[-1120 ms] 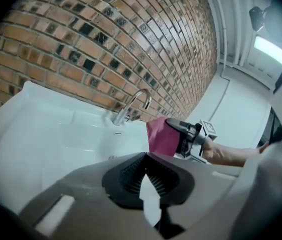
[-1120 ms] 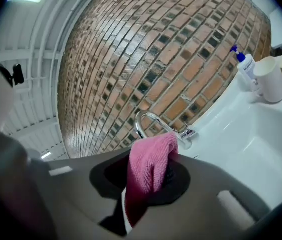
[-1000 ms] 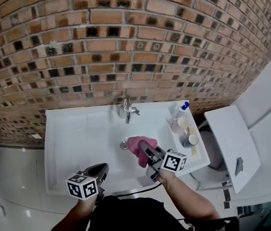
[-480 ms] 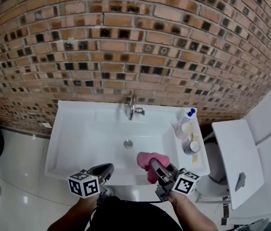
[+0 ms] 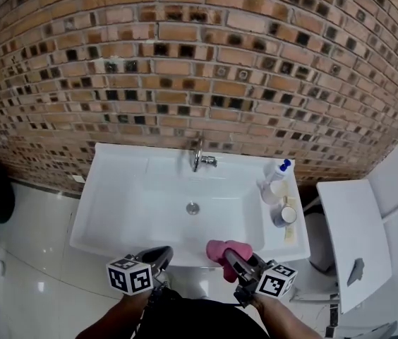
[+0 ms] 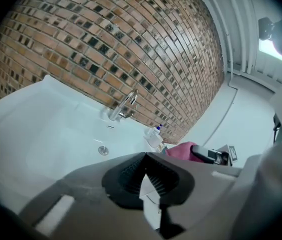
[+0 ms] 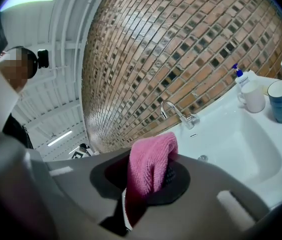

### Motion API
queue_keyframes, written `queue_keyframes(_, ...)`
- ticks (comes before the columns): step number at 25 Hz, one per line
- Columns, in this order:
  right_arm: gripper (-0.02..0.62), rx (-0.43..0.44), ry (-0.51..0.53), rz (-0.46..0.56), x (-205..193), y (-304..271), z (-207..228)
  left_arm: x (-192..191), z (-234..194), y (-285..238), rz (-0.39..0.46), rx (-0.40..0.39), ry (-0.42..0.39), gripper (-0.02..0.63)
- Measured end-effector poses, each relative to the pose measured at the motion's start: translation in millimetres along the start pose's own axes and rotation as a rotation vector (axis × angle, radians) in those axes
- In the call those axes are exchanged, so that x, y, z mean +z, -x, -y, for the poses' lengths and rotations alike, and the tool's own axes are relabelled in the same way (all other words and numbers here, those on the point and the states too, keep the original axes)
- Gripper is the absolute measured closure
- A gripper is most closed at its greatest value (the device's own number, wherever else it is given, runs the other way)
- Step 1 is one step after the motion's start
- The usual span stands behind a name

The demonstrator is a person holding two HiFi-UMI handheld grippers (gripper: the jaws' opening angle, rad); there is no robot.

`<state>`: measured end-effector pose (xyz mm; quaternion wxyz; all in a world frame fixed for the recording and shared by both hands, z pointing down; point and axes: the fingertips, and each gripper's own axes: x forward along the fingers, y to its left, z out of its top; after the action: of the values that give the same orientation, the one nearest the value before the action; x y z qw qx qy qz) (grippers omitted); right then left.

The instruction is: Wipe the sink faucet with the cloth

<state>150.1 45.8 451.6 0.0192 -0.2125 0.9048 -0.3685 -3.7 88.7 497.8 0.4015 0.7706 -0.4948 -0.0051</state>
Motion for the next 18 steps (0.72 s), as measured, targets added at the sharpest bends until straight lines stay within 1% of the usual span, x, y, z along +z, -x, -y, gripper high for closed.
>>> queue_keyframes(3,0.537,0.009,0.019,-0.002,-2,-1,-1,-3,3,1,-0.005,0.006,-0.013,0.602)
queue_keyframes(7,0.537,0.018,0.018,0.001,-3,3,-4,-10,7,0,-0.004,0.009,-0.022,0.601)
queue_keyframes(11,0.537,0.020,0.046,-0.002,-1,6,-7,-8,11,0,0.000,0.008,-0.040,0.601)
queue_keyframes(18,0.538,0.026,0.063,0.001,0,6,-11,-2,11,-3,-0.004,0.010,-0.057,0.602)
